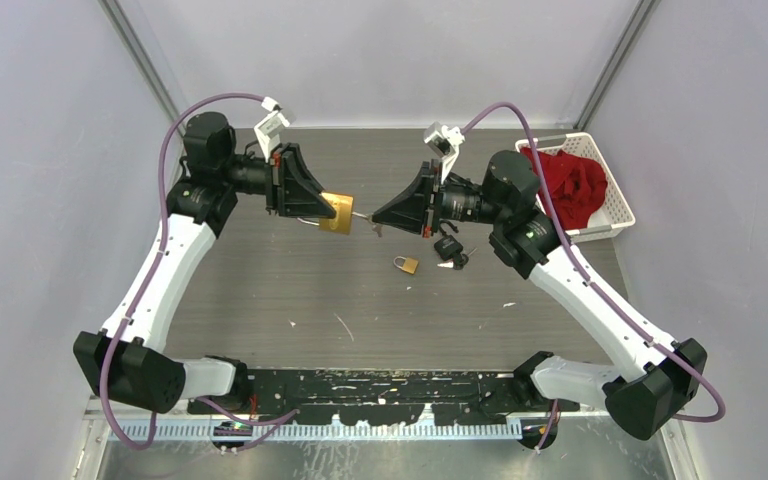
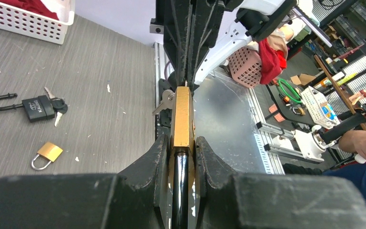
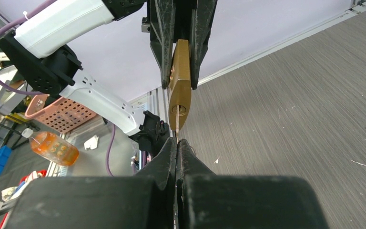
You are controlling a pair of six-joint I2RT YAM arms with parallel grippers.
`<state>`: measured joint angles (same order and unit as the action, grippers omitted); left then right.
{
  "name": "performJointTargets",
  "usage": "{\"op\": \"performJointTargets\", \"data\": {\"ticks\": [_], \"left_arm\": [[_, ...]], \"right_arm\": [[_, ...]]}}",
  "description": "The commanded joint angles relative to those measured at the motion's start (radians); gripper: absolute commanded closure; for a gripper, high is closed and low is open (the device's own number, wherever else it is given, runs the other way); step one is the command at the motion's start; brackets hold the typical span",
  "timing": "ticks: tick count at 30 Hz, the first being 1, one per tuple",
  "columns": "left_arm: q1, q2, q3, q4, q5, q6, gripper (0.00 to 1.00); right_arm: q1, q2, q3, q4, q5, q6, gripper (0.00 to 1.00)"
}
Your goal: Unlock with the key
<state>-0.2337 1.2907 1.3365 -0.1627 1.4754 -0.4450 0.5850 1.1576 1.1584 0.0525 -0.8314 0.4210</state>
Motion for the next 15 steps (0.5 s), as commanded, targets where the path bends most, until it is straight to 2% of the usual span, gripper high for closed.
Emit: {"op": "performJointTargets", "data": {"ticks": [1, 15], "left_arm": [[0.014, -0.028, 0.03, -0.1, -0.008, 0.115, 1.0], [0.022, -0.028, 0.043, -0.128, 0.006, 0.134, 1.0]], "right_arm": [[-0.002, -0.027, 0.009, 0.039, 0.022, -0.025, 0.99], [-0.004, -0.006, 0.001, 0.001, 0.06, -0.046, 0.99]]}}
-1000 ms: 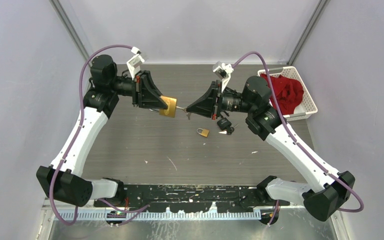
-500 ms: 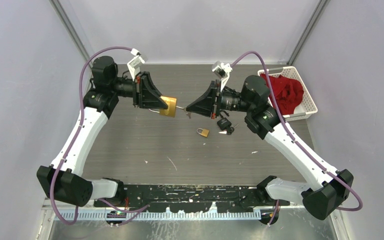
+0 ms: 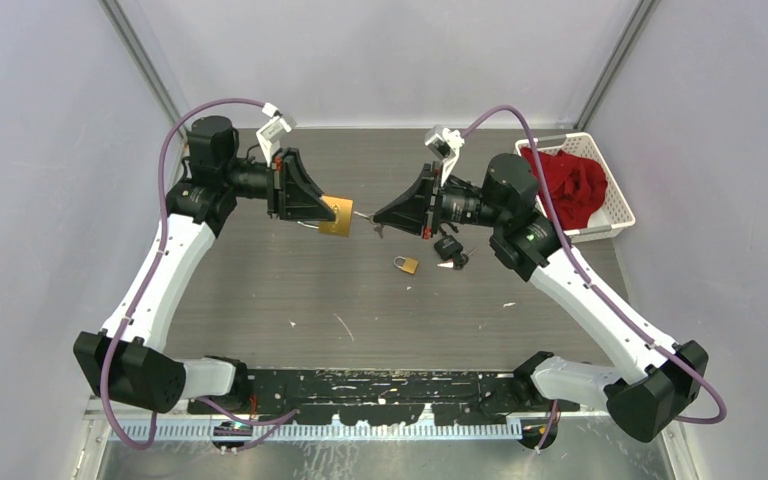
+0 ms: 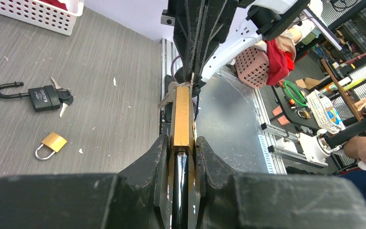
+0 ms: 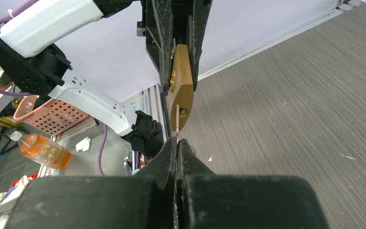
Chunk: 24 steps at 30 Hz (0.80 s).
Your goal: Unlock with the key
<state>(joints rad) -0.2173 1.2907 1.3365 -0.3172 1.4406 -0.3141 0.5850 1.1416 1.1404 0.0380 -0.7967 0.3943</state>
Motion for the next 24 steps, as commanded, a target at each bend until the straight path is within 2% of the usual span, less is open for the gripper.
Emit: {"op": "performJointTargets", "data": {"ticks": [1, 24], "left_arm": [[0.006, -0.029, 0.042, 0.027, 0.042, 0.002, 1.0], [0.006, -0.028, 0.049, 0.039, 0.038, -0.005, 1.0]], "right_arm": [[-0.004, 0.012, 0.02, 0.013, 0.027, -0.02, 0.99], [-0.004, 0.021, -0.006, 0.062, -0.021, 0.015, 0.99]]}}
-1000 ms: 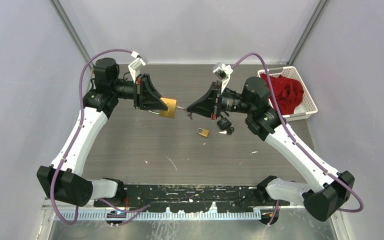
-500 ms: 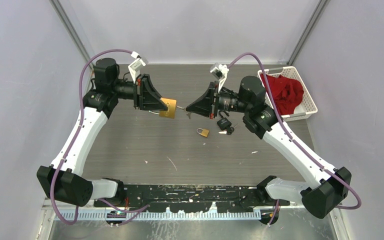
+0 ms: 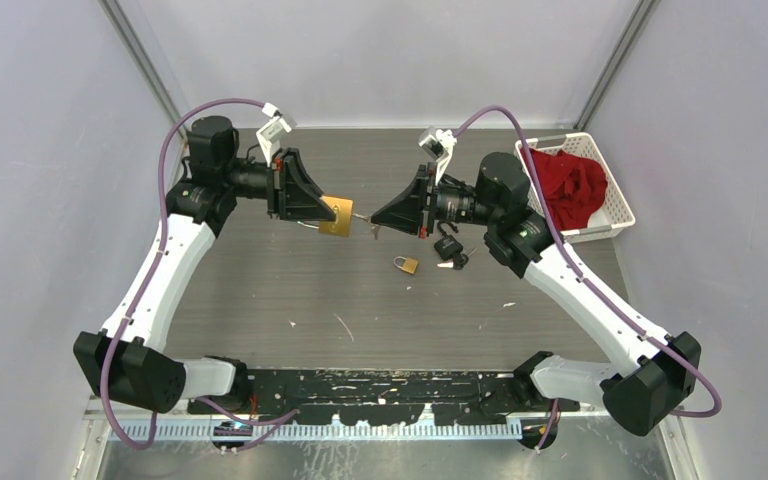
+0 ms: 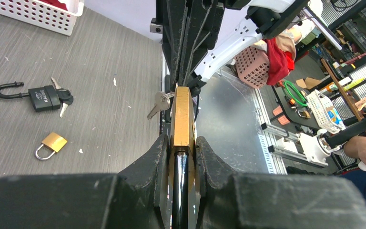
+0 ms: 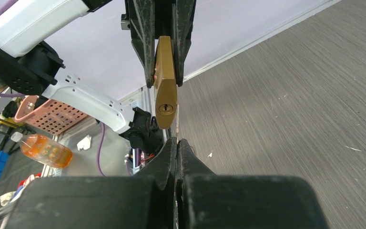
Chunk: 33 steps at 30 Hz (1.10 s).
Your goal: Unlock with the key
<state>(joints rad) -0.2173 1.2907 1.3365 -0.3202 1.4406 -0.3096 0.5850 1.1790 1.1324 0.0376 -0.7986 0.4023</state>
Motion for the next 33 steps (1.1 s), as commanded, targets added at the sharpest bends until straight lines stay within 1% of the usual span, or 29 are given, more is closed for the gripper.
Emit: {"op": "performJointTargets", "data": {"ticks": [1, 12, 28, 33], "left_arm": [[0.006, -0.029, 0.05, 0.042, 0.038, -0.009, 1.0], [0.006, -0.028, 0.051, 0.044, 0.039, -0.011, 1.0], [0.006, -0.029, 0.048, 0.048, 0.042, -0.013, 1.0], [0.006, -0.029, 0.049, 0.049, 0.042, -0.014, 1.0]], "right_arm": [[-0.004, -0.017, 0.002, 0.062, -0.02, 0.007, 0.99], [-0.004, -0.046, -0.02, 0.073, -0.03, 0.006, 0.99], [-0.004, -0.056, -0.022, 0.084, -0.031, 0.007, 0.99], [-0.004, -0.046, -0.024, 0.111, -0.047, 0.027, 0.99]]}}
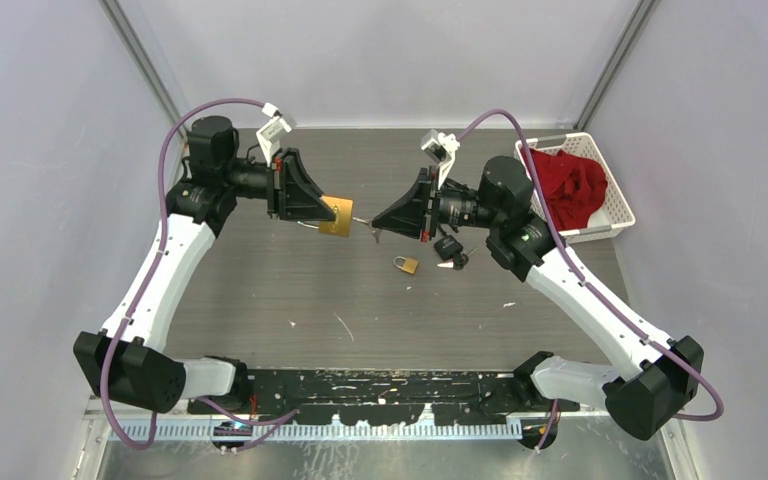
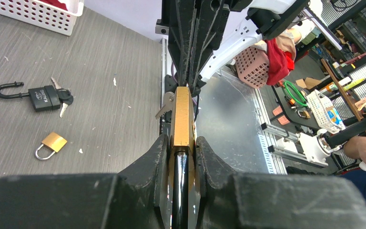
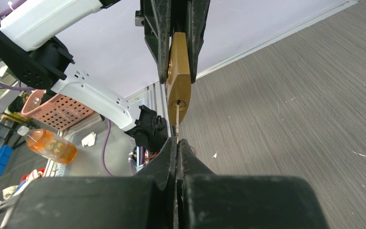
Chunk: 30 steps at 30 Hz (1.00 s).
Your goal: Unlock with the key
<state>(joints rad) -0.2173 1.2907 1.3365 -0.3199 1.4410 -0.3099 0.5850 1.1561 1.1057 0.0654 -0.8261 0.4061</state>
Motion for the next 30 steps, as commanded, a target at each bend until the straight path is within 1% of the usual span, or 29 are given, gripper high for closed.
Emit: {"op": "performJointTargets", "data": {"ticks": [1, 13, 19, 30], "left_arm": [[0.006, -0.029, 0.05, 0.048, 0.041, -0.015, 1.0], [0.006, -0.028, 0.05, 0.057, 0.05, -0.028, 1.0], [0.006, -0.028, 0.048, 0.06, 0.056, -0.031, 1.0], [0.006, -0.028, 0.041, 0.065, 0.055, -0.032, 1.0]], "right_arm": [[-0.004, -0.019, 0.004, 0.085, -0.018, 0.025, 0.99], [-0.004, 0.006, 0.013, 0.085, -0.023, 0.03, 0.99], [-0.004, 0.001, 0.017, 0.033, 0.015, -0.014, 0.99], [-0.004, 0.008, 0.014, 0.09, -0.032, 0.029, 0.99]]}}
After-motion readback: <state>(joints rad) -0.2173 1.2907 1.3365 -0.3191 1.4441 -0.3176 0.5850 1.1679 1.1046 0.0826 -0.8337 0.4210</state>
